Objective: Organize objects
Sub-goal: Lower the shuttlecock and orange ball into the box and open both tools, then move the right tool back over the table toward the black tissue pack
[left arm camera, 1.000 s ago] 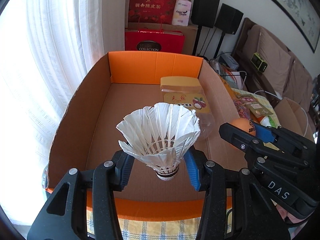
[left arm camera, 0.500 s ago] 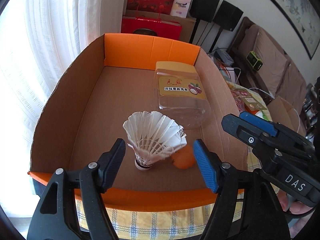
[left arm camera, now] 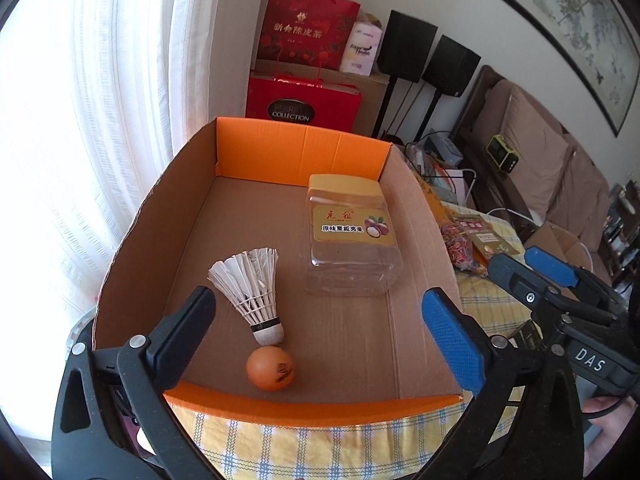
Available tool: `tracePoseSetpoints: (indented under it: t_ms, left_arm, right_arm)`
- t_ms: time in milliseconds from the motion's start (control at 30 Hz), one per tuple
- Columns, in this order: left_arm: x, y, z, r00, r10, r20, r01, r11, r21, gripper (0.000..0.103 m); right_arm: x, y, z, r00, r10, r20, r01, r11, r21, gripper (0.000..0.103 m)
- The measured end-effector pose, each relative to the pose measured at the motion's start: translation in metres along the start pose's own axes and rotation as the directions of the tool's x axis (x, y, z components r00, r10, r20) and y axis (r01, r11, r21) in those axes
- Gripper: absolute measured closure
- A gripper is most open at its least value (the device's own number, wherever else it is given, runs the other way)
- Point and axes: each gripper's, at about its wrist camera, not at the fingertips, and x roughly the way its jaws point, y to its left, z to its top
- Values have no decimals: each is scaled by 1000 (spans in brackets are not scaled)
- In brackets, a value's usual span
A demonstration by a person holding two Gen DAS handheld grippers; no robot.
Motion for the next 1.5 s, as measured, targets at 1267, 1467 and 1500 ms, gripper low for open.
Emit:
tracePoseSetpoints:
  t_ms: [1267,1467,1500]
  left_arm:
    - [38,-161,-17,967,-236,-99,254,935,247,0]
    - [55,-197,-31,956,-262,-133,291,903,315,0]
    - [59,-203,-34,952,-269,-144,303,895,328,0]
  right_arm:
    - [-60,-173,-35,972,-235,-17,235,958,165,15]
    - [-58,-194,-36,963,-269,-19,268,949,167,20]
    - [-56,-198,-36,961,-275,-18,274,947,166,21]
